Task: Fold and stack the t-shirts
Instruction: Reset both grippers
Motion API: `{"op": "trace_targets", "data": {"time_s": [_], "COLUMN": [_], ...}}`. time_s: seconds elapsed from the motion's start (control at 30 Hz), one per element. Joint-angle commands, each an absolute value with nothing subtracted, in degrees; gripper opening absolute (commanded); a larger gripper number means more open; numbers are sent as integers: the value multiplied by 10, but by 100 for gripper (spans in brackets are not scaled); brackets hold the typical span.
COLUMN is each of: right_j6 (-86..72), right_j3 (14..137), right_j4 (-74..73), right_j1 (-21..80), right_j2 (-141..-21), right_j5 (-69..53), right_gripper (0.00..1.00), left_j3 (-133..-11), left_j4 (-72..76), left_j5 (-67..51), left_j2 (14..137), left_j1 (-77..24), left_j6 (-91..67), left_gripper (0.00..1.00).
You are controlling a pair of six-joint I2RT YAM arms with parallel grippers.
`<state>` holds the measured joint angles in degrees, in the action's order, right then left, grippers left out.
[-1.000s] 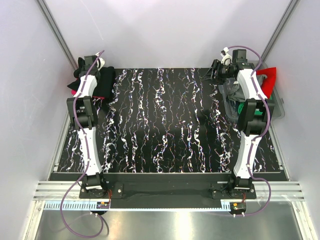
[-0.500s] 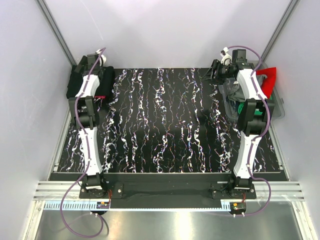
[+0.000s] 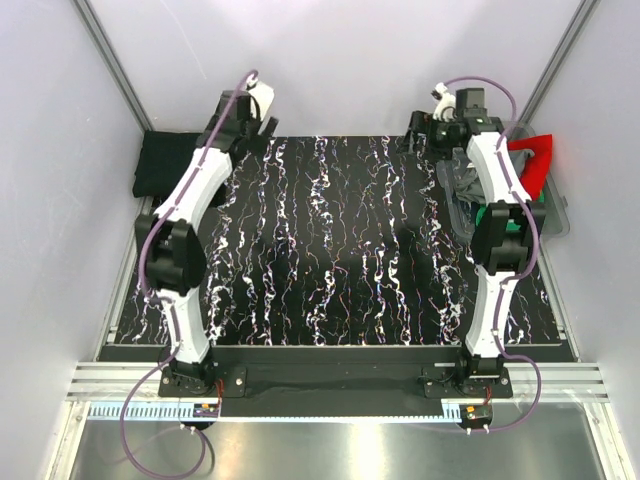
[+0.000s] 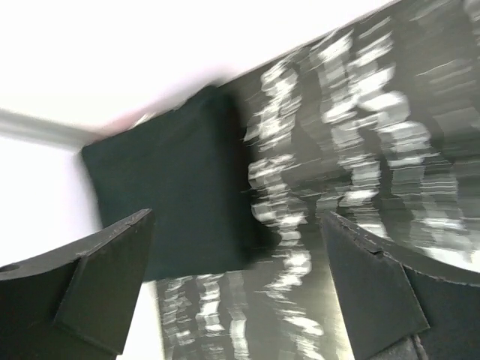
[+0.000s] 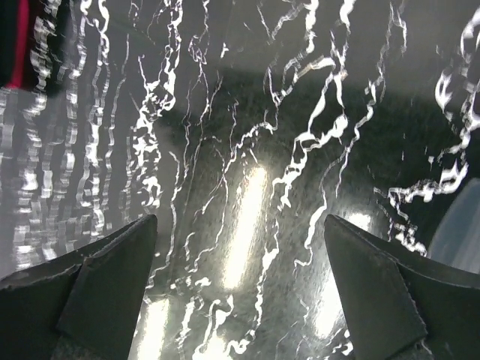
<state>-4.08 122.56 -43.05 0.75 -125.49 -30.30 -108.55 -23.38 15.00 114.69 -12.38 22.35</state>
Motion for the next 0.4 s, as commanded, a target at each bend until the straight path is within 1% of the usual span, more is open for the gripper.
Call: {"op": "trace_targets", "data": {"time_s": [0.0, 0.03, 0.1, 0.13, 0.17, 0.37], "right_j6": [15, 8, -16, -28, -58, -47], "right_j3": [1251, 1247, 1231, 1215, 1208, 1174], "right_j4": [-428, -425, -412, -404, -395, -387], "right_j1": [74, 87, 106, 122, 127, 140], "right_j2": [-1203, -1204, -1206, -1207, -1208, -1203], "right_j5": [-224, -181, -145, -101, -83, -102], "right_gripper": [100, 100, 100, 100, 100, 100], "left_j3": [-1102, -1106, -1109, -1109, -1107, -1074], "left_j4": [-301, -308, -315, -318, -323, -335], "left_j5": [-25, -56, -119, -130, -134, -104], "left_j2": [1089, 1089, 1092, 1093, 1094, 1081], "left_j1": [-113, -113, -113, -112, -113, -123], "left_j6": [89, 48, 19, 2, 3, 32], "left_gripper": [99, 99, 99, 99, 99, 99]}}
